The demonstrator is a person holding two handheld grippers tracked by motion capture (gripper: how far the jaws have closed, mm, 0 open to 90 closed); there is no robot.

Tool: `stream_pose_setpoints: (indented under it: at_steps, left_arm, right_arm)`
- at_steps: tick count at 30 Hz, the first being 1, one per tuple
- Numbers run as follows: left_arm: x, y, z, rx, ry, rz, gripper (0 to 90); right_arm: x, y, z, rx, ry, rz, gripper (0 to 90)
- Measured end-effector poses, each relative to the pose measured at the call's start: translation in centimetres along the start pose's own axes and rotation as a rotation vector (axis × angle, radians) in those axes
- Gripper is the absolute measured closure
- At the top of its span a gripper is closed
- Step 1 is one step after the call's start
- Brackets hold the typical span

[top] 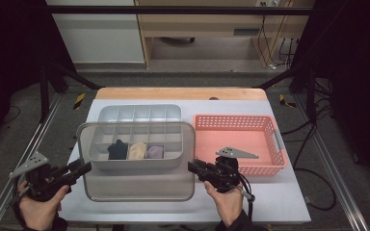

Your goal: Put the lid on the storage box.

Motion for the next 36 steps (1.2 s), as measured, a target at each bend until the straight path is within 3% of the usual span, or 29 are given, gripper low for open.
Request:
stream_pose_setpoints:
  at_steps: [8, 17, 36]
  left_arm:
    - [0.0, 2.1, -0.8, 0.018, -0.008, -0.006, 59.9]
    - [0.5, 5.2, -1.3, 0.067, -0.017, -0.039, 59.8]
    - [-2.1, 8.4, -3.0, 0.107, -0.011, 0.02, 59.6]
  right_arm:
    - [1.0, 2.1, -0.5, 0.009, -0.028, 0.014, 69.0]
    - [1.8, 4.8, -0.8, 0.046, -0.05, 0.017, 67.9]
    - [3.6, 8.5, -4.5, 0.031, -0.075, 0.024, 66.8]
Point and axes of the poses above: each handheld gripper's, and its own axes: z roughly backward along the jaws, y roughly out of its top, x roughly to its right, the point moved 9 cm from there along -z, roughly forward along the jaws, and after that the axes turned 14 degrees about z, right-handed, at the moved point
